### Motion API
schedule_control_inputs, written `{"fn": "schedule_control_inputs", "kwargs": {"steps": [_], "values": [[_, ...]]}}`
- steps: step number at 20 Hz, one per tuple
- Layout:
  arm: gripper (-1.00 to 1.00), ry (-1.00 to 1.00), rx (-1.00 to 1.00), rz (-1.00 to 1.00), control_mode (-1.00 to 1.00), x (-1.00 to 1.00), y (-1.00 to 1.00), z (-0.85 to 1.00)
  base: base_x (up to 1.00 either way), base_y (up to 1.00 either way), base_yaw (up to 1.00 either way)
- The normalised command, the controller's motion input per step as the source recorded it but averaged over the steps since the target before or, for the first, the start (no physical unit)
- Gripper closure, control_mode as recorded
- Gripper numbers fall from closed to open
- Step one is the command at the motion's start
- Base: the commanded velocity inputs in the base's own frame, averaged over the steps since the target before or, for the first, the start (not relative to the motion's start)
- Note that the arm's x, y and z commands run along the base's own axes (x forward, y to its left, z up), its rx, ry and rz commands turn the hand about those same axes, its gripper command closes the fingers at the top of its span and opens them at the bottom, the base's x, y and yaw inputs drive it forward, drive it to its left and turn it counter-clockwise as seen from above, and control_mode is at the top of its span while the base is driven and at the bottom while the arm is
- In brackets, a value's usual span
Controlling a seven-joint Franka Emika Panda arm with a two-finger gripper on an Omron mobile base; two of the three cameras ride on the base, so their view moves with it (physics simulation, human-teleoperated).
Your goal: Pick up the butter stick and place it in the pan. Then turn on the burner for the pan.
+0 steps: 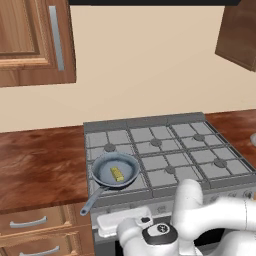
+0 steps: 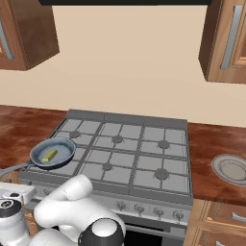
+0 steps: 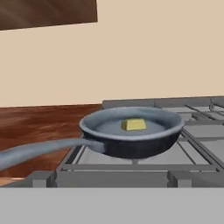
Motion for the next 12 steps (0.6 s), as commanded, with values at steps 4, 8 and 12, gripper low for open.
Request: {"fn": "schedule_control_inputs", "kwargs": {"steps": [4,8,12], "values": [[-1.00,-0.05,0.00,0.00,-1.00,0.00,0.08,-0.31,0.00,0.00,0.00],[-1.00,-0.05,0.00,0.00,-1.00,0.00,0.02,-0.29,0.00,0.00,0.00],[-1.00,-0.05,0.00,-0.01,-1.00,0.00,0.08,-0.23,0.00,0.00,0.00]]}}
